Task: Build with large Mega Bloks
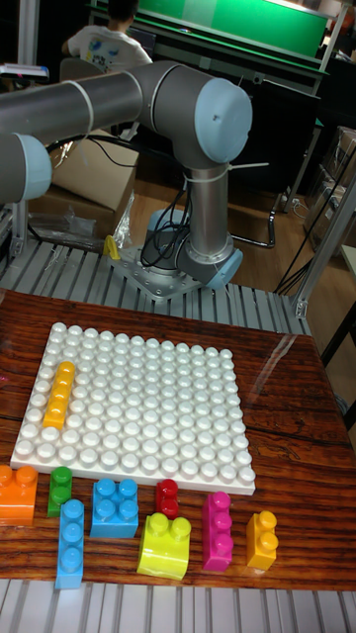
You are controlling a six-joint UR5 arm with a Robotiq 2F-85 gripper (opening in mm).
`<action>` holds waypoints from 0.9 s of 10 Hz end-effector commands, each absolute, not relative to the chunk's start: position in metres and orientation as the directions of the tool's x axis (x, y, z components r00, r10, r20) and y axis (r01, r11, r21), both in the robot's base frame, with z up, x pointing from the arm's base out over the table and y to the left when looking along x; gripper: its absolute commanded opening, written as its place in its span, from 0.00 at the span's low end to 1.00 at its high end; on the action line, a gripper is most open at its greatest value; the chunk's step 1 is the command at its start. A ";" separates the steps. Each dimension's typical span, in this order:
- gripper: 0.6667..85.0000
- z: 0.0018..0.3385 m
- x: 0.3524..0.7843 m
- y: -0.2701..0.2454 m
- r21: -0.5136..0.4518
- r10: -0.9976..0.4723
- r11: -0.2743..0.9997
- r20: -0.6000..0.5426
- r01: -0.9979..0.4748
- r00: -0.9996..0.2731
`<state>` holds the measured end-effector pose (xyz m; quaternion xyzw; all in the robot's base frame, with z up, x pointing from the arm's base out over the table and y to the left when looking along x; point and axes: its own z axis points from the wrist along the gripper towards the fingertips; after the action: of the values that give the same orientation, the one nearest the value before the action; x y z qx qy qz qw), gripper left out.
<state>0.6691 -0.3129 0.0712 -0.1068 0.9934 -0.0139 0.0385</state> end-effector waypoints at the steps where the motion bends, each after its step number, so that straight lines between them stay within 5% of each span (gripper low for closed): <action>1: 0.42 0.073 0.677 -0.298 0.016 -0.221 0.974 -0.118 -0.224 -0.968; 9: 0.47 0.061 0.712 -0.276 0.007 -0.261 0.964 -0.139 -0.265 -0.955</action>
<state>0.6953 -0.2826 0.0677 -0.1189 0.9911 0.0124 0.0588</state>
